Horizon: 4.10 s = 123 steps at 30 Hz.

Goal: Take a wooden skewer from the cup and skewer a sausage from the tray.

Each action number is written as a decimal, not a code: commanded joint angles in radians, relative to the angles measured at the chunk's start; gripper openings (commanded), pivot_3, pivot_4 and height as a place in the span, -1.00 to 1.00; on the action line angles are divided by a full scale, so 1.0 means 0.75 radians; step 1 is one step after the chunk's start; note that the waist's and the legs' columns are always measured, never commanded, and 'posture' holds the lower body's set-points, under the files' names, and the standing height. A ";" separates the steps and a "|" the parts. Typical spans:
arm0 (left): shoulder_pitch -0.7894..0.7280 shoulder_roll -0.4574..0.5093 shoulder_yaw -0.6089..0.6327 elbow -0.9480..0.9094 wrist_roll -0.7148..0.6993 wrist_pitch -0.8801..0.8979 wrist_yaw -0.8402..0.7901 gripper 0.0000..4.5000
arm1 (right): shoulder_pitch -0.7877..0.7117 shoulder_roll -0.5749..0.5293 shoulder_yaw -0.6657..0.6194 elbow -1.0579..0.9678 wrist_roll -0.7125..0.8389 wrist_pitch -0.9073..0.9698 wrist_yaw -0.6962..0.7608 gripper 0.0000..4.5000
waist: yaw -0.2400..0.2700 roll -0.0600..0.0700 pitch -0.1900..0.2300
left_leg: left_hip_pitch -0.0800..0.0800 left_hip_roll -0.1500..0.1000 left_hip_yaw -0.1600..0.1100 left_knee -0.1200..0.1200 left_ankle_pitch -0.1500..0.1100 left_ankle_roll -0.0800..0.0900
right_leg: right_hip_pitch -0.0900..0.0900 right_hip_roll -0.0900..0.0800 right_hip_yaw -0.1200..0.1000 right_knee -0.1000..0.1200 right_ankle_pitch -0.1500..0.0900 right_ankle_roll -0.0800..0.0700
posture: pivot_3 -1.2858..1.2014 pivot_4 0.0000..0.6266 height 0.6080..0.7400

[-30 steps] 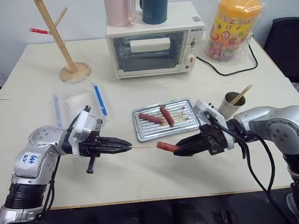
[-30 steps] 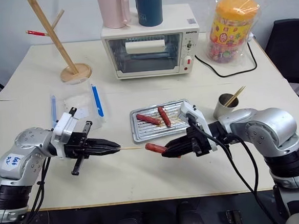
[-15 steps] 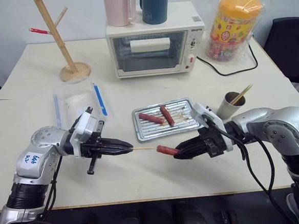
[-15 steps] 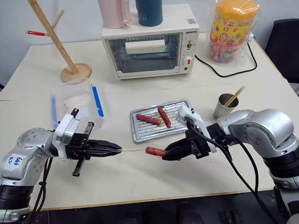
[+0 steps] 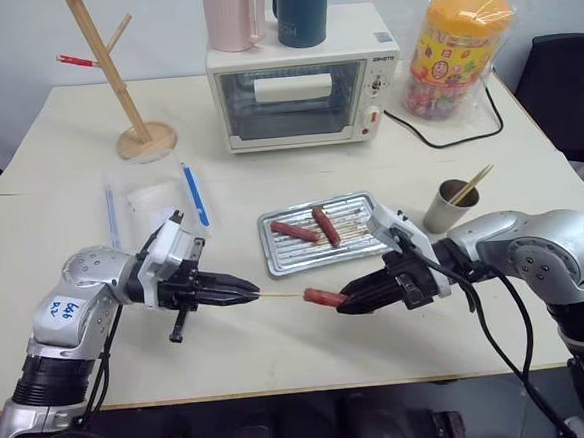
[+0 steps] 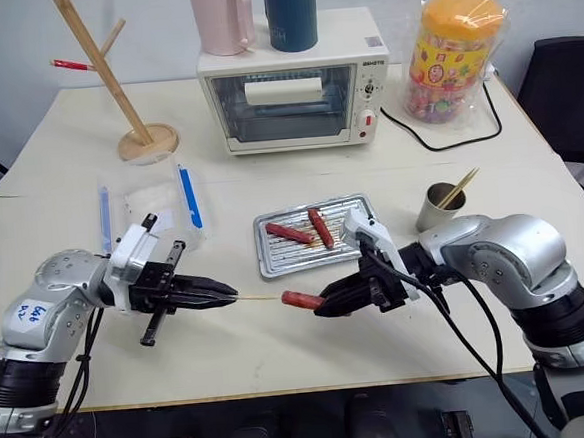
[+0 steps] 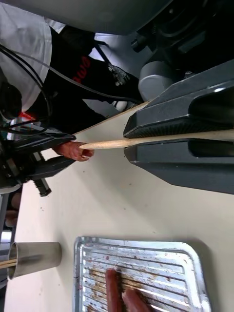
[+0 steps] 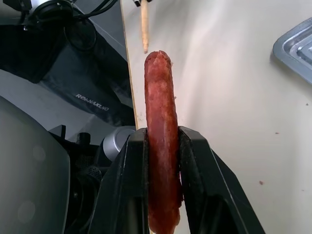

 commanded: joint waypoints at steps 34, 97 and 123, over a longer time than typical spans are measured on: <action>-0.046 -0.100 -0.054 -0.006 0.053 -0.038 0.001 -1.00 | -0.039 0.044 0.008 -0.006 -0.015 -0.013 -0.011 -0.61 | 0.001 0.000 0.000 | 0.000 0.000 0.000 0.002 0.000 0.000 | 0.000 0.000 0.000 0.001 0.000 0.000 | 0.03 -0.52 1.00; 0.261 -0.267 0.485 -0.159 -0.235 0.133 0.582 -1.00 | 0.493 0.219 -0.719 -0.120 -0.065 -0.857 0.011 0.98 | 0.005 -0.002 -0.001 | -0.003 0.000 -0.001 0.008 -0.003 0.003 | 0.001 -0.001 -0.003 0.002 0.001 0.002 | 0.03 -0.52 1.00; -0.039 -0.538 0.773 0.246 -0.393 0.242 1.513 -0.67 | 0.837 0.349 -0.696 -0.121 -0.273 -1.482 -0.104 1.00 | 0.007 -0.003 -0.001 | 0.001 -0.002 -0.001 0.015 -0.003 0.002 | 0.004 0.000 -0.004 0.008 0.001 0.002 | 0.03 -0.52 1.00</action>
